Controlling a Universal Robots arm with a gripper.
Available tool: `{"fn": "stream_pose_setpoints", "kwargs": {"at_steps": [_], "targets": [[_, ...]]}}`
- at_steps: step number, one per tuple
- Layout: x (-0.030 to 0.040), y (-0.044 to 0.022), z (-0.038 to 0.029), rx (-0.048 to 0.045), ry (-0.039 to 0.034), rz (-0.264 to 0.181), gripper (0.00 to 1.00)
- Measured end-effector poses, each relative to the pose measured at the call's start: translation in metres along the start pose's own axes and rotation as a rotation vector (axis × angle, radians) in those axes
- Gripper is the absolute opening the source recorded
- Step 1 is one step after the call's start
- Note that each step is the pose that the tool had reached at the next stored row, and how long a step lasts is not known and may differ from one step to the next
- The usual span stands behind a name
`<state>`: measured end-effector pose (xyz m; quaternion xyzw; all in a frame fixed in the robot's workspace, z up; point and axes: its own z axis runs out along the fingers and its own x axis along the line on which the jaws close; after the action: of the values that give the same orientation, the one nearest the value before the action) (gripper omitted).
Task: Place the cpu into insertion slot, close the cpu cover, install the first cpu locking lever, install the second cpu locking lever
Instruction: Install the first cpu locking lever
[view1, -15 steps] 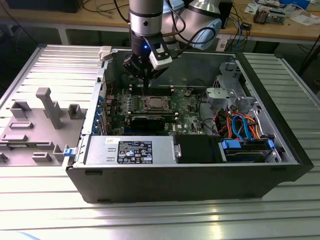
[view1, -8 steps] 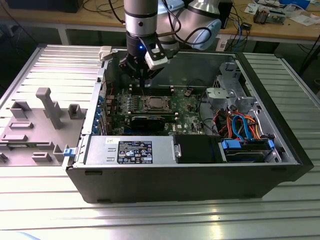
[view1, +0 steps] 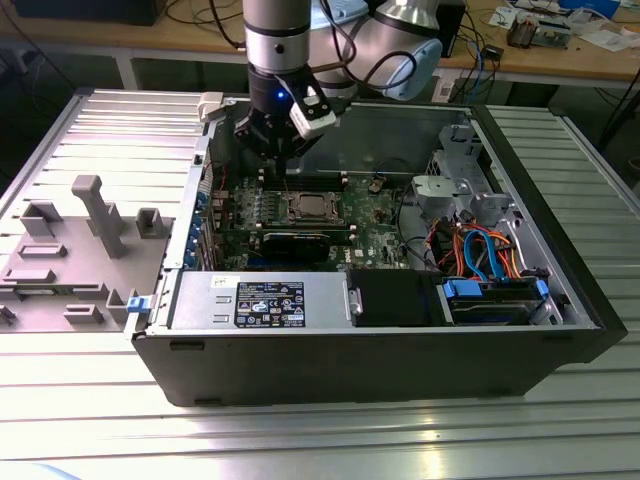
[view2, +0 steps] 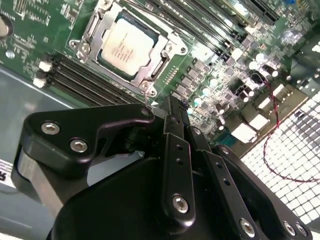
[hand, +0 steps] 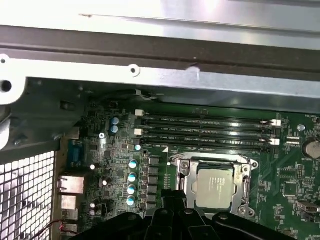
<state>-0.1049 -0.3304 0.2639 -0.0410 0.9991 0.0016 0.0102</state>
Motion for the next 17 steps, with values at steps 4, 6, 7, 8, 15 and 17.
{"fn": "stream_pose_setpoints", "kwargs": {"at_steps": [4, 6, 7, 8, 15, 17], "targets": [[0.0082, 0.0010, 0.0003, -0.0027, -0.0002, -0.003, 0.11], [0.0112, 0.0022, 0.0004, -0.0030, -0.0002, -0.003, 0.11], [0.0127, 0.0034, 0.0004, -0.0033, -0.0002, -0.003, 0.11], [0.0132, 0.0049, 0.0004, -0.0034, -0.0002, -0.004, 0.11], [0.0054, 0.0260, 0.0012, -0.0043, -0.0002, -0.012, 0.11], [0.0045, 0.0259, 0.0012, -0.0043, -0.0002, -0.012, 0.11]]}}
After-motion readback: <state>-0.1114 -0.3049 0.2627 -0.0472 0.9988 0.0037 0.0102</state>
